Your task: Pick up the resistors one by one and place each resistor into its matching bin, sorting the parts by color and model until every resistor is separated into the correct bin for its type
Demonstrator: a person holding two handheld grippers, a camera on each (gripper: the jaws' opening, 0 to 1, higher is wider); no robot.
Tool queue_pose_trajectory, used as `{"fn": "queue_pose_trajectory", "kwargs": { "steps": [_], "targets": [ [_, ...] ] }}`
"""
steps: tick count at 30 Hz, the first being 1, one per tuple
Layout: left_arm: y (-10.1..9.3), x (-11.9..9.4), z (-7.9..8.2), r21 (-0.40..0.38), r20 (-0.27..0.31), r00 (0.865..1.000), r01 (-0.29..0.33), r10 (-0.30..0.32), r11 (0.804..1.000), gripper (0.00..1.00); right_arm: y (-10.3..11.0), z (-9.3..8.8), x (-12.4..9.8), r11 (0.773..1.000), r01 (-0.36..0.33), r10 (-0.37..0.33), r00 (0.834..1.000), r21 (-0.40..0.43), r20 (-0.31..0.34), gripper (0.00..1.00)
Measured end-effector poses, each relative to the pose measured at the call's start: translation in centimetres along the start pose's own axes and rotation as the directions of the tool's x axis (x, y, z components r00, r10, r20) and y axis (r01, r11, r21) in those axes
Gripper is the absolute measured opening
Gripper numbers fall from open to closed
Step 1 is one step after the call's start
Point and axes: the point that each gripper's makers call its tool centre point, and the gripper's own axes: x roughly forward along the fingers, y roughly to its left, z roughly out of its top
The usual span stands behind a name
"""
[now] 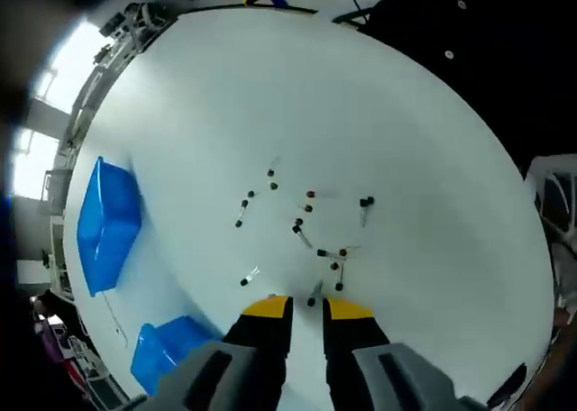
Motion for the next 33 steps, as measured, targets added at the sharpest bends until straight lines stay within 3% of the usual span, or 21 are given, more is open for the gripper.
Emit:
{"fn": "queue_pose_trajectory", "kwargs": {
  "steps": [7,14,18,21,27,30,31,33],
  "targets": [
    [0.0,0.1,-0.3,-0.013,0.004,1.000,0.025,-0.025,1.000,0.11,0.0,0.0,0.1,1.000,0.001,-0.001,1.000,-0.001,-0.003,0.45],
    [-0.3,0.2,-0.3,-0.053,0.025,0.995,0.102,-0.101,0.993,0.06,0.0,0.0,0.0,1.000,0.008,-0.008,1.000,-0.001,-0.005,0.45],
    [-0.3,0.2,-0.3,-0.109,0.042,0.992,0.121,-0.117,0.987,0.06,0.0,-0.1,0.0,1.000,0.007,-0.007,1.000,0.000,-0.009,0.45],
    [-0.3,0.1,-0.3,-0.150,0.061,0.993,0.109,-0.101,0.983,0.05,0.2,0.0,0.2,1.000,0.002,-0.002,1.000,0.000,-0.008,0.45],
    [-1.6,-0.7,-0.1,-0.295,0.192,0.981,0.056,0.002,0.954,0.05,0.8,0.3,0.9,1.000,-0.030,0.030,1.000,-0.008,-0.006,0.45],
    [-1.6,-1.8,0.2,-0.360,0.256,0.960,-0.016,0.115,0.933,0.05,1.4,0.7,1.4,0.998,-0.058,0.057,0.998,-0.025,-0.006,0.45],
    [-1.4,-2.5,0.6,-0.402,0.294,0.940,-0.042,0.172,0.915,0.05,1.6,0.9,1.5,0.997,-0.065,0.065,0.998,-0.029,-0.004,0.45],
    [-1.0,-4.4,1.2,-0.503,0.371,0.878,-0.084,0.302,0.860,0.05,2.0,1.2,1.7,0.996,-0.080,0.080,0.997,-0.039,0.000,0.45]
  ]
}}
